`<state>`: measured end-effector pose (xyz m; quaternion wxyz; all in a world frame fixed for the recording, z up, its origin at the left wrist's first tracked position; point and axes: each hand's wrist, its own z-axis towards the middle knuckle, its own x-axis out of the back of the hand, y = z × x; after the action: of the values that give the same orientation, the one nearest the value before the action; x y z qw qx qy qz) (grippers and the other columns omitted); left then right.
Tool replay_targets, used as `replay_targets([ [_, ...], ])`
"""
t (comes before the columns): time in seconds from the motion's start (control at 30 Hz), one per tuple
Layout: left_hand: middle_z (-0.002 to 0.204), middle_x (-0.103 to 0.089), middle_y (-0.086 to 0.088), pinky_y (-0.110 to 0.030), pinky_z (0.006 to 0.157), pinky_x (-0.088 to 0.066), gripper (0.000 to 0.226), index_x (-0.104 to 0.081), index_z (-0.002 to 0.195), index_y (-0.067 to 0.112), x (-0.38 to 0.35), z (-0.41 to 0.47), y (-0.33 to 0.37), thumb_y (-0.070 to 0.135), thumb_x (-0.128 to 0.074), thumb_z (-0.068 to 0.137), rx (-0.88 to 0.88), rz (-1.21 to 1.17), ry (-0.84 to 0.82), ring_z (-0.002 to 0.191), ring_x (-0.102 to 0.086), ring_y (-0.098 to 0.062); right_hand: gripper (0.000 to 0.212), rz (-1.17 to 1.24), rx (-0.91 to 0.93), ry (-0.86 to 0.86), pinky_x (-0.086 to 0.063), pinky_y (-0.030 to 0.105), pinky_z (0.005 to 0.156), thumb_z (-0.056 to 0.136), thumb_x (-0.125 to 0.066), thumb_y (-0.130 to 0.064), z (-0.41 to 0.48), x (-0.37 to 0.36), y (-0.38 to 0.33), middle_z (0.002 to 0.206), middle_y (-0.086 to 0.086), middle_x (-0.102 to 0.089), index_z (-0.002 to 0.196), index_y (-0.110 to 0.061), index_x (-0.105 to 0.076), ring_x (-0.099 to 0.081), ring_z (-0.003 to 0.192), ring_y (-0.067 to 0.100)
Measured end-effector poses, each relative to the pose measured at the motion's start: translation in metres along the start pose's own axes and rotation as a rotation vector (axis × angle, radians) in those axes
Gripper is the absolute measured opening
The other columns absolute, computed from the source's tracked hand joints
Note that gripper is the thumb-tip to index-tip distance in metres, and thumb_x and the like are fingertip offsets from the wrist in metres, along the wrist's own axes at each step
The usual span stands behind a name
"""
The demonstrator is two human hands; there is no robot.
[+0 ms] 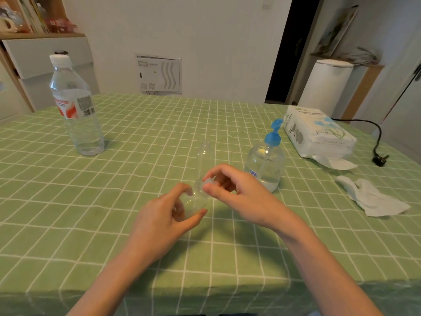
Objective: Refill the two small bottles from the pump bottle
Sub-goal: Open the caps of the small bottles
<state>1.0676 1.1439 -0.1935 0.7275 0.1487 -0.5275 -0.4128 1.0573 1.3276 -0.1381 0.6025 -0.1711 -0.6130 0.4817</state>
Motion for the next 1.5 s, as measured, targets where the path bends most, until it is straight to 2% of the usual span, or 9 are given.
replay_targets([
  [0.13, 0.055, -0.051, 0.005, -0.025, 0.052, -0.046, 0.038, -0.050, 0.097, 0.037, 0.000, 0.000, 0.000, 0.061, -0.056, 0.069, 0.011, -0.001, 0.000, 0.050, -0.049, -0.005, 0.027, 0.027, -0.007, -0.005, -0.050, 0.031, 0.086, 0.087, -0.065, -0.027, -0.001, 0.002, 0.000, 0.095, -0.008, -0.057, 0.113, -0.027, -0.057, -0.058, 0.092, 0.016],
  [0.5, 0.054, -0.051, 0.006, -0.024, 0.053, -0.046, 0.037, -0.050, 0.099, 0.038, -0.002, 0.001, 0.003, 0.060, -0.058, 0.071, 0.004, -0.011, -0.020, 0.049, -0.048, -0.004, 0.024, -0.052, -0.024, -0.043, -0.048, 0.037, 0.078, 0.089, -0.060, -0.035, 0.001, 0.007, 0.001, 0.081, -0.004, -0.055, 0.111, -0.025, -0.063, -0.052, 0.075, 0.011],
  [0.67, 0.051, -0.049, 0.008, -0.021, 0.050, -0.040, 0.036, -0.049, 0.092, 0.038, 0.001, 0.003, 0.000, 0.063, -0.058, 0.068, 0.026, -0.071, -0.012, 0.048, -0.047, -0.004, 0.013, 0.057, 0.040, -0.014, -0.047, 0.020, 0.072, 0.090, -0.062, -0.019, 0.000, 0.017, -0.002, 0.077, -0.017, -0.056, 0.101, -0.025, -0.066, -0.053, 0.074, 0.002],
  [0.8, 0.054, -0.054, 0.005, -0.035, 0.055, -0.050, 0.034, -0.053, 0.086, 0.036, 0.003, 0.003, -0.003, 0.060, -0.063, 0.063, 0.139, -0.286, 0.047, 0.048, -0.053, -0.010, 0.015, 0.184, -0.020, 0.126, -0.051, 0.025, 0.076, 0.085, -0.068, -0.012, 0.002, 0.016, 0.009, 0.083, 0.002, -0.058, 0.096, -0.020, -0.063, -0.056, 0.077, 0.012],
  [0.93, 0.056, -0.058, 0.006, -0.025, 0.055, -0.051, 0.035, -0.054, 0.085, 0.036, 0.004, 0.003, 0.001, 0.059, -0.063, 0.061, 0.197, -0.385, 0.057, 0.049, -0.056, -0.007, 0.018, 0.118, -0.142, 0.195, -0.051, 0.025, 0.073, 0.078, -0.073, -0.012, 0.007, -0.004, 0.027, 0.076, 0.003, -0.066, 0.084, -0.016, -0.057, -0.057, 0.069, 0.011],
  [1.07, 0.054, -0.056, 0.004, -0.031, 0.056, -0.051, 0.035, -0.055, 0.087, 0.030, 0.004, 0.002, 0.004, 0.055, -0.064, 0.063, 0.214, -0.430, 0.052, 0.050, -0.054, -0.010, 0.021, 0.048, -0.198, 0.213, -0.049, 0.025, 0.070, 0.075, -0.075, -0.012, 0.012, -0.023, 0.042, 0.074, 0.008, -0.070, 0.084, -0.017, -0.056, -0.052, 0.062, 0.009],
  [1.2, 0.057, -0.056, 0.001, -0.027, 0.055, -0.051, 0.037, -0.056, 0.089, 0.028, 0.004, 0.000, 0.005, 0.053, -0.063, 0.064, 0.226, -0.437, 0.050, 0.050, -0.056, -0.009, 0.025, -0.051, -0.209, 0.171, -0.049, 0.019, 0.072, 0.073, -0.078, -0.015, 0.013, -0.032, 0.053, 0.087, 0.006, -0.071, 0.092, -0.020, -0.062, -0.057, 0.071, 0.009],
  [1.37, 0.058, -0.057, 0.000, -0.025, 0.055, -0.051, 0.040, -0.056, 0.090, 0.027, 0.005, 0.000, 0.003, 0.055, -0.062, 0.063, 0.237, -0.434, 0.064, 0.051, -0.058, -0.009, 0.024, -0.147, -0.174, 0.188, -0.043, 0.006, 0.065, 0.074, -0.077, -0.020, 0.014, -0.036, 0.058, 0.080, -0.012, -0.060, 0.089, -0.027, -0.059, -0.054, 0.071, 0.001],
  [1.5, 0.061, -0.059, -0.001, -0.027, 0.058, -0.054, 0.045, -0.057, 0.089, 0.028, 0.003, 0.000, 0.003, 0.061, -0.061, 0.059, 0.255, -0.459, 0.056, 0.053, -0.060, -0.009, 0.030, -0.167, -0.175, 0.174, -0.042, 0.005, 0.065, 0.073, -0.078, -0.025, 0.013, -0.036, 0.057, 0.086, -0.012, -0.060, 0.093, -0.029, -0.056, -0.055, 0.077, 0.002],
])
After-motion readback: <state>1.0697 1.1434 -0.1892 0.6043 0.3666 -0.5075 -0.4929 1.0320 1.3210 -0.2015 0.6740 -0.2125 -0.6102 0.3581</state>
